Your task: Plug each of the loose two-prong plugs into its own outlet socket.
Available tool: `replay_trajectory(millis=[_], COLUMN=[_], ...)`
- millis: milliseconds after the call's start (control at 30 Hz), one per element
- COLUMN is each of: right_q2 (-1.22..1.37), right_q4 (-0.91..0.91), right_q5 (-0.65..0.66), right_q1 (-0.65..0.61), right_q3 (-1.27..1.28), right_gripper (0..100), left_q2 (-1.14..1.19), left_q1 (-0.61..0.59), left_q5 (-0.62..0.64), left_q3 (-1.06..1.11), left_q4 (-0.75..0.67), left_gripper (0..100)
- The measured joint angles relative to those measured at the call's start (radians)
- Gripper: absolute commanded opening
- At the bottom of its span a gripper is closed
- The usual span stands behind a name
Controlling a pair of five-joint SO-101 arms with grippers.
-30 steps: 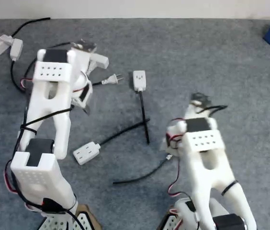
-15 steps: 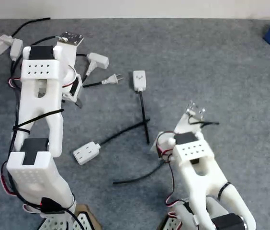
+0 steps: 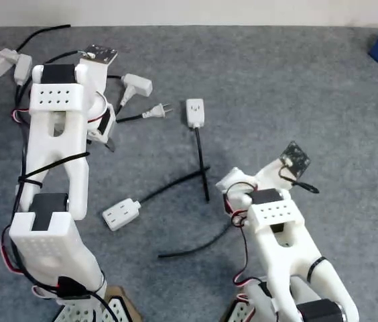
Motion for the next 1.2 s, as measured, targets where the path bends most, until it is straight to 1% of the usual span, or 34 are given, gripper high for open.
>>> replay_trajectory(millis=[233,400,833,900,1100,1200], right_q2=[-0.021,-0.021,-0.021,-0.023,-0.023,-0.012], right_q4=[-0.014,-0.014,-0.017,-0.018,-0.011,-0.008], right_q5=[0.0,0.002,0.002,0.002,0.002,0.002], right_q1=[0.008,-0.021,-0.021,-0.021,-0.02,-0.018], right_q3=[0.091,0.103,0.117,0.127,0.157,0.167], right_gripper=[28.2,28.2,28.0,25.6,7.6,6.6], left_q2=[0.0,0.0,0.0,0.0,0.0,0.0], left_q1=[-0.014,-0.018,-0.041,-0.041,-0.041,-0.041], left_q5=[0.0,0.0,0.0,0.0,0.0,0.0], left_q3=[0.0,0.0,0.0,0.0,0.0,0.0], left_q4=[0.0,0.0,0.0,0.0,0.0,0.0], left_gripper=[21,21,21,21,21,21])
